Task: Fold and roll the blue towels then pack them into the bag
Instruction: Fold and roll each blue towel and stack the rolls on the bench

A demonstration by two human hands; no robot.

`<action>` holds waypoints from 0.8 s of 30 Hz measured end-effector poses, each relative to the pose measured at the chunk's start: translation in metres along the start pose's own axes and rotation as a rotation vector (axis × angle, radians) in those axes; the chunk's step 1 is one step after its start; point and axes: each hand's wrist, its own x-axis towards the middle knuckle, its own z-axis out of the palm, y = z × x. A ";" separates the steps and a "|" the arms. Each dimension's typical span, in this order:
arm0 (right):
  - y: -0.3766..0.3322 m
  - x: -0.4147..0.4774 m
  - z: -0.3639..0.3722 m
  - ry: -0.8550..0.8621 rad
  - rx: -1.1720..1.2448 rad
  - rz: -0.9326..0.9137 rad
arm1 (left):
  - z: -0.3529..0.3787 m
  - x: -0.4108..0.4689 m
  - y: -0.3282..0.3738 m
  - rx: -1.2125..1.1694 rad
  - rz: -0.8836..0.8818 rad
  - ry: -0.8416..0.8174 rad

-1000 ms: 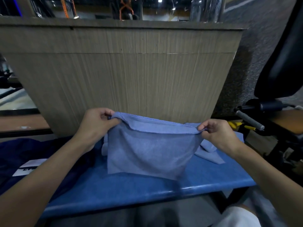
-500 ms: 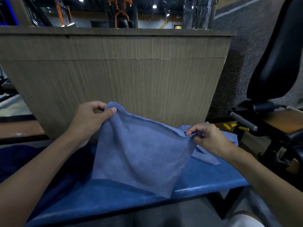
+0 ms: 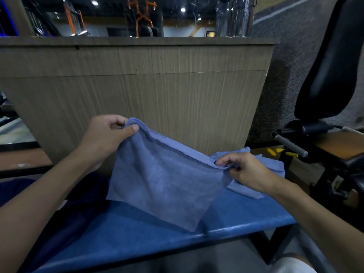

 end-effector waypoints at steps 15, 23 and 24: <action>0.011 -0.004 -0.014 0.067 0.061 0.100 | -0.007 0.001 0.004 0.023 -0.027 -0.008; 0.015 -0.005 -0.017 0.101 0.009 0.210 | -0.005 0.000 0.007 -0.142 -0.105 -0.017; 0.015 -0.005 -0.017 0.090 -0.025 0.212 | -0.005 -0.001 0.007 -0.152 -0.111 -0.024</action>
